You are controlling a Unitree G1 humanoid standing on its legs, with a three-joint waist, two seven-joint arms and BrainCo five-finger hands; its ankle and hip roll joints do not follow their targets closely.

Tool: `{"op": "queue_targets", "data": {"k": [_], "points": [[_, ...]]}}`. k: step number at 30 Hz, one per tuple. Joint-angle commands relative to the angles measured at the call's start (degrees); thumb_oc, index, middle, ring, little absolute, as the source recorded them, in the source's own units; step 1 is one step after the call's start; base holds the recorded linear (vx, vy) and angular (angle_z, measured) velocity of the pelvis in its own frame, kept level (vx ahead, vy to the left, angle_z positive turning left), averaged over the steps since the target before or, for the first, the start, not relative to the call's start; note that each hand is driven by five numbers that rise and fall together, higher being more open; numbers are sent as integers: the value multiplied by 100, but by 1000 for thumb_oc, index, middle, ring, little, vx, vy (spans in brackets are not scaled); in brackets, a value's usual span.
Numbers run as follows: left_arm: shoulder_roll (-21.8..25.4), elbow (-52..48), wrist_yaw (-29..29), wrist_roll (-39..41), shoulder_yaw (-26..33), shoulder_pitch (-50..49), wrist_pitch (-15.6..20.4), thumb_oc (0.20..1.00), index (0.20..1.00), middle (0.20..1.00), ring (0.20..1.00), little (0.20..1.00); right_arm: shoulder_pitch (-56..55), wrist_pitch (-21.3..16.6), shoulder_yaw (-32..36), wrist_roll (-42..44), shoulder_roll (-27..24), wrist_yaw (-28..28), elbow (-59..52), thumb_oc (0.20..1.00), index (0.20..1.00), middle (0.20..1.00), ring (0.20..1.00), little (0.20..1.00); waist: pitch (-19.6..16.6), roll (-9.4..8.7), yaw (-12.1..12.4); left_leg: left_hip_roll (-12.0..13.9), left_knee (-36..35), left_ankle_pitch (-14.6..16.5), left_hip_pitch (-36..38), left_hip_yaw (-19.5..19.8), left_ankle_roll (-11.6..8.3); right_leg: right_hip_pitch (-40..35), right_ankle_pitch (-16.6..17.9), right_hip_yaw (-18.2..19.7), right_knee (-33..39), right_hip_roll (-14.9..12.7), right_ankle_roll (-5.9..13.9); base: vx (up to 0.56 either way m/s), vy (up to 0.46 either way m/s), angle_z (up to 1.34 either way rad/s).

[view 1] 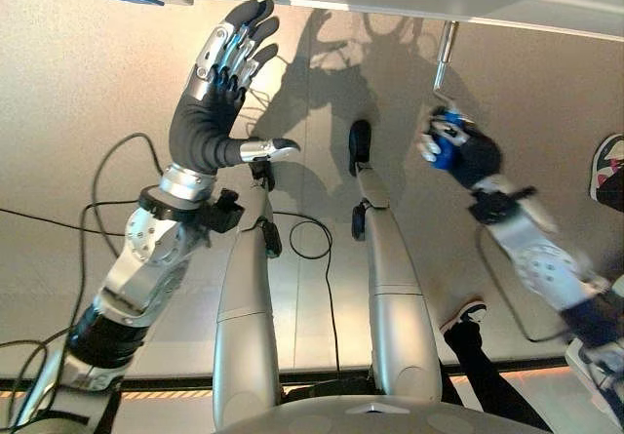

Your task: Raise the hospital bed

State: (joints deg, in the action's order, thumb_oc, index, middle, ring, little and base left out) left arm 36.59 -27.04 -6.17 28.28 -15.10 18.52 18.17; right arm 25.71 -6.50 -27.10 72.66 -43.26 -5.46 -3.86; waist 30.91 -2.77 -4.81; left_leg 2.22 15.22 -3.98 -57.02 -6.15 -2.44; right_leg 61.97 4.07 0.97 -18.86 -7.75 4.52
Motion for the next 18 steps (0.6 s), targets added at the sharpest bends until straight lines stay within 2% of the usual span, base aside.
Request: {"op": "queue_targets", "data": {"k": [1,6,10,16,17,18], "points": [[-215,-302,-76,39,-31,-129,227,1000,1000,1000,1000,1000,486,-148,-731,-470,560,-739,-1135,200,200,200,200,200,-112,229,98,-98,278,257,49,465,-109,-375,8,-306,118,-22,439,0,0,0],[-345,-258,-129,13,-99,-94,207,1000,1000,1000,1000,1000,884,-160,-909,-708,931,-594,-791,200,200,200,200,200,-112,280,171,-107,262,275,79,477,-96,-395,3,-333,123,-45,431,3,5,3],[-474,-204,-178,92,-170,17,228,1000,1000,1000,1000,1000,1371,-272,-921,-1051,1419,-208,49,200,200,200,200,200,-112,348,257,-117,254,283,102,492,-84,-424,2,-329,146,-57,425,3,4,2],[-554,-221,-224,153,-200,8,209,1000,1000,1000,1000,1000,1843,-329,-768,-1529,1782,235,1036,200,200,200,200,200,-112,408,341,-122,266,300,103,495,-74,-413,-10,-319,140,-58,415,0,0,0],[-568,-229,-262,240,-219,1,232,1000,1000,1000,1000,1000,2096,-390,-646,-1628,2002,525,1715,200,200,200,200,200,-112,451,393,-125,277,304,92,491,-69,-400,-17,-331,131,-59,408,0,0,0],[-564,-229,-262,240,-216,1,232,1000,1000,1000,1000,1000,2103,-393,-646,-1628,2008,522,1724,200,200,200,200,200,-112,448,393,-124,278,305,89,492,-69,-397,-16,-332,131,-58,408,0,0,0]]}}
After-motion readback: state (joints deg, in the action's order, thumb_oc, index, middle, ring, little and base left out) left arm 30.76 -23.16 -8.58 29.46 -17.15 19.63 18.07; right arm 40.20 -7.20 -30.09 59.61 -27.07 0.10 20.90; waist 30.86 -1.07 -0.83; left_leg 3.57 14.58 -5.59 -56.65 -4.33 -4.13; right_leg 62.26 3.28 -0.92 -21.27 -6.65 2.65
